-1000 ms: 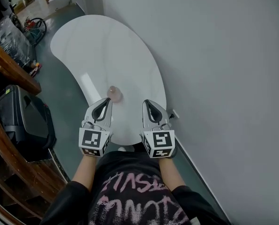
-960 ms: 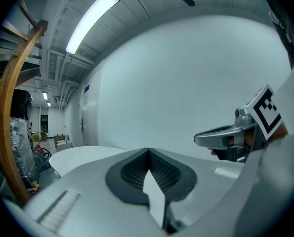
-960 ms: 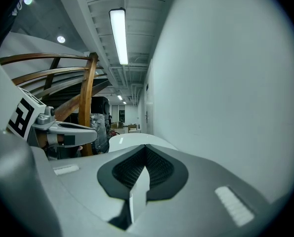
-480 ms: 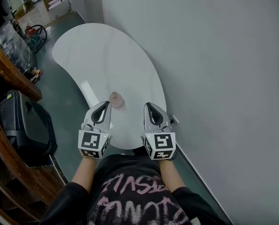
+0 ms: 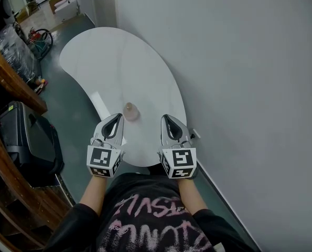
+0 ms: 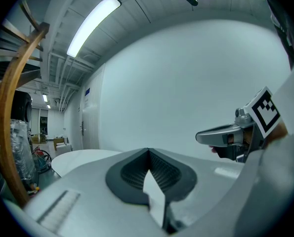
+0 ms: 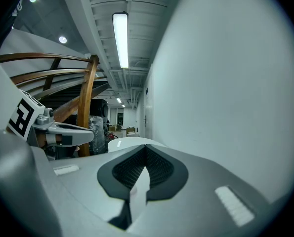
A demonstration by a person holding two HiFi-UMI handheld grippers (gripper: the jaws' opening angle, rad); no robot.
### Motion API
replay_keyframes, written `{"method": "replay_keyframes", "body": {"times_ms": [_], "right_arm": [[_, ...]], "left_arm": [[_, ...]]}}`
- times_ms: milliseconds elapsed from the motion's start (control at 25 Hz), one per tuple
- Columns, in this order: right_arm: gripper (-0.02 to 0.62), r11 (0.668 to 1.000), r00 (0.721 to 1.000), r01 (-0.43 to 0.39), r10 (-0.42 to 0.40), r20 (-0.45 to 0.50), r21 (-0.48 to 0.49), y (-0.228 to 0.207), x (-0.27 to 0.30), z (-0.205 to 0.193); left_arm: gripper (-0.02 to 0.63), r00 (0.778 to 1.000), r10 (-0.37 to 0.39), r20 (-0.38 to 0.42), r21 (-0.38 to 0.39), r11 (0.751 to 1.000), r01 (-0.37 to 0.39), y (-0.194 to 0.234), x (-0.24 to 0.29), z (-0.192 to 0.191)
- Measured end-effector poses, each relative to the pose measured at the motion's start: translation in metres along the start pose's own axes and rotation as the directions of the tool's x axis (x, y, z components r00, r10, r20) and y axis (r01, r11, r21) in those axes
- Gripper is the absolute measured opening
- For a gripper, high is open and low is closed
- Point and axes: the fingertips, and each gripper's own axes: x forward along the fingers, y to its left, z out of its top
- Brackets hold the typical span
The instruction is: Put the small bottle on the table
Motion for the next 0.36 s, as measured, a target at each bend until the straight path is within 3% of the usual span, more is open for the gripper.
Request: {"method": "replay_keyframes", "body": {"times_ms": [360], "right_arm": [[0.009, 1.0, 1.0, 0.014, -0.014, -0.003, 0.008, -0.0003, -0.0054, -0.0042]], "left_arm": [[0.003, 1.0, -0.007, -0.001, -0.003, 1.0, 0.007, -0.0016, -0.0033, -0.0031]]}}
